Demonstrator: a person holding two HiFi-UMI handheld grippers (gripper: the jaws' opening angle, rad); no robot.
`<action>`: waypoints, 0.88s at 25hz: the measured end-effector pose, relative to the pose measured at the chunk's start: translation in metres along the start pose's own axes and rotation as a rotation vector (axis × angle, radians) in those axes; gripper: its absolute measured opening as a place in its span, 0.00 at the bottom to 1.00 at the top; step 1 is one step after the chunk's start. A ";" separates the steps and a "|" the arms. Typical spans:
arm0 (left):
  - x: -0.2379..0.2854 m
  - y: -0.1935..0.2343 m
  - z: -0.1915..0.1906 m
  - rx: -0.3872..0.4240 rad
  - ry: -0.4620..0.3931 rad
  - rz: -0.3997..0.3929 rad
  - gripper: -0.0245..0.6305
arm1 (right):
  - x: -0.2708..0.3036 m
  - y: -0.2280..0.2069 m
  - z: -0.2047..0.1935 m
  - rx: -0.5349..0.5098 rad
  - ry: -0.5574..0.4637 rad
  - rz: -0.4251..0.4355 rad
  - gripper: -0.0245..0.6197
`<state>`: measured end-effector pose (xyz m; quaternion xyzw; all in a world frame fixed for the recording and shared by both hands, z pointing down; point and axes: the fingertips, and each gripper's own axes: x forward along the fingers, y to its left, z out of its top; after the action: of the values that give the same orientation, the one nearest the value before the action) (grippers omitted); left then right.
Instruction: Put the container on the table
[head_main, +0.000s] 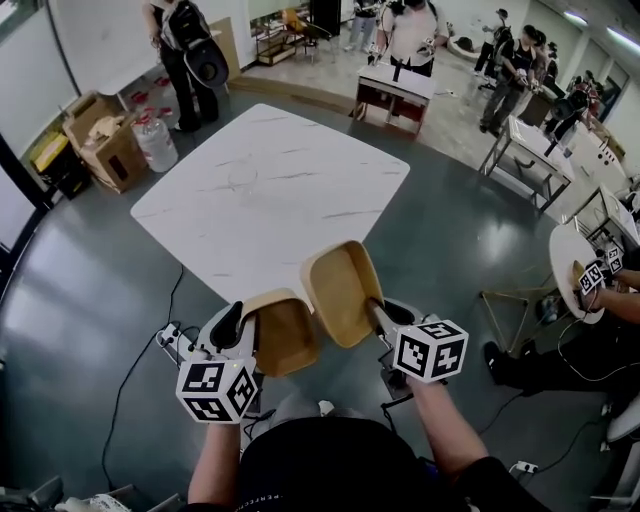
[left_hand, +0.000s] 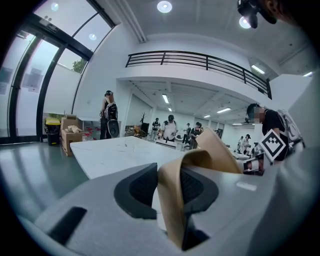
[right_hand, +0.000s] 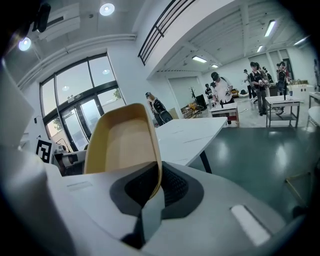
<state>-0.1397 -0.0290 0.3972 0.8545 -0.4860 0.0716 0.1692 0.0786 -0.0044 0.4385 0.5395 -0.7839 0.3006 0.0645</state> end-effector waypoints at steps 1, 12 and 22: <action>0.005 0.000 0.001 -0.002 0.002 0.001 0.16 | 0.001 -0.005 0.003 0.002 -0.003 -0.006 0.06; 0.087 0.003 0.014 -0.007 0.037 -0.041 0.16 | 0.033 -0.055 0.028 0.056 -0.002 -0.061 0.06; 0.157 0.015 0.024 -0.029 0.071 -0.063 0.16 | 0.075 -0.093 0.061 0.054 0.021 -0.102 0.06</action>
<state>-0.0721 -0.1709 0.4226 0.8636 -0.4537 0.0893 0.2009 0.1437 -0.1194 0.4585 0.5772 -0.7461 0.3236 0.0736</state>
